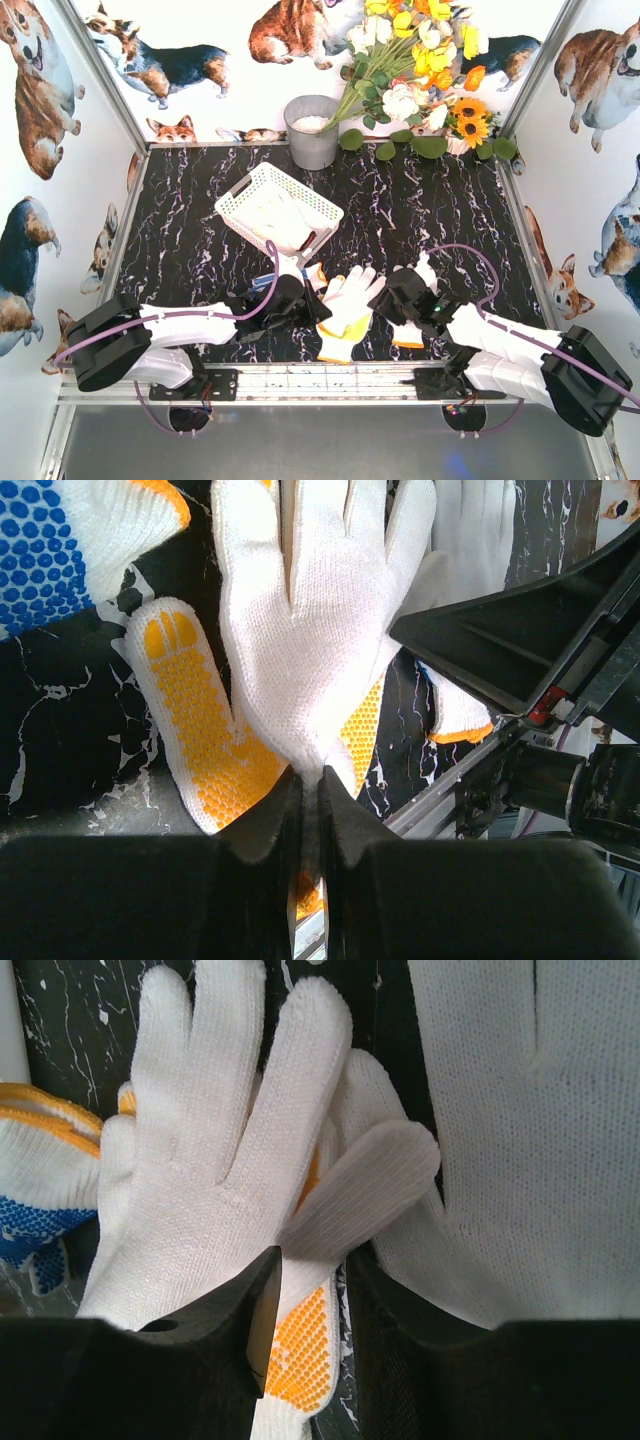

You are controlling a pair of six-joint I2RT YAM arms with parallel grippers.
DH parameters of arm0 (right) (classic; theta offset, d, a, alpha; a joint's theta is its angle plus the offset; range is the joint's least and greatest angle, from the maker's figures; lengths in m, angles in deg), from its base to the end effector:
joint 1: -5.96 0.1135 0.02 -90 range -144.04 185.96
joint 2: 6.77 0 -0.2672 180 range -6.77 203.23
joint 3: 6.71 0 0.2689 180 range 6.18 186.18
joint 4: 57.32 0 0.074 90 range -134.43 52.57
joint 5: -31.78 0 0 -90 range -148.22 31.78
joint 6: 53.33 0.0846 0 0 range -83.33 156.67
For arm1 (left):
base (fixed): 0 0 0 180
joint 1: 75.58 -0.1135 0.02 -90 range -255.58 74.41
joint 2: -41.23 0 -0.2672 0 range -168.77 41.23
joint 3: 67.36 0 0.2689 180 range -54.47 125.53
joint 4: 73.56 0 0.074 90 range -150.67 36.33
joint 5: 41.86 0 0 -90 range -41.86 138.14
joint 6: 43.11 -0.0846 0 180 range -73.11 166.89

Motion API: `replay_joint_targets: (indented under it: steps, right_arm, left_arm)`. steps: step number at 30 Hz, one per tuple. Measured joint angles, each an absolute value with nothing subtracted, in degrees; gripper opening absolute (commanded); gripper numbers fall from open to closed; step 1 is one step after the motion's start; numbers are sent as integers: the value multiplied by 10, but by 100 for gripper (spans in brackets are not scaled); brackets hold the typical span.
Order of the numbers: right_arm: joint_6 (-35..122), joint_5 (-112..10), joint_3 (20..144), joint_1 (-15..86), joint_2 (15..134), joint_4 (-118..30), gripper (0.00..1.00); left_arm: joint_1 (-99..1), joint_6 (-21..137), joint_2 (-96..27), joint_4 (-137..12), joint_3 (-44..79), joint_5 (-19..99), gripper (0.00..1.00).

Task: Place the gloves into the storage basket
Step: Turn over the glove at the center of the board, then pair the glove with the glove.

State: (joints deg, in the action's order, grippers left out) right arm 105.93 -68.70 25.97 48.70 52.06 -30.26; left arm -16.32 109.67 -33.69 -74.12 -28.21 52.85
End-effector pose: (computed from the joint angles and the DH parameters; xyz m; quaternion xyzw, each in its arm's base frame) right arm 0.1700 0.1361 0.0977 0.2448 0.9131 0.2121 0.2476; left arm 0.1583 -0.2526 0.1230 -0.0461 0.8861 -0.3845 0.2547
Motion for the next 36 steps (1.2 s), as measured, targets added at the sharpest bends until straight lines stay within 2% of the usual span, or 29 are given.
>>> replay_joint_targets:
  steps: [9, 13, 19, 26, 36]
  right_arm:
    - [1068, -737, 253, 487, 503, -305, 30]
    - [1062, -765, 243, 486, 491, -301, 24]
    - [1041, -771, 243, 474, 501, -310, 21]
    - [1031, -758, 243, 466, 527, -337, 1]
    - [999, -749, 287, 465, 487, -307, 0]
  left_arm:
    - [-163, 1098, -337, -741, -282, 528, 3]
    - [-163, 1099, -337, -742, -285, 525, 3]
    - [-164, 1100, -337, -741, -286, 522, 3]
    - [-164, 1101, -333, -737, -286, 522, 3]
    - [-164, 1101, -301, -713, -285, 533, 0]
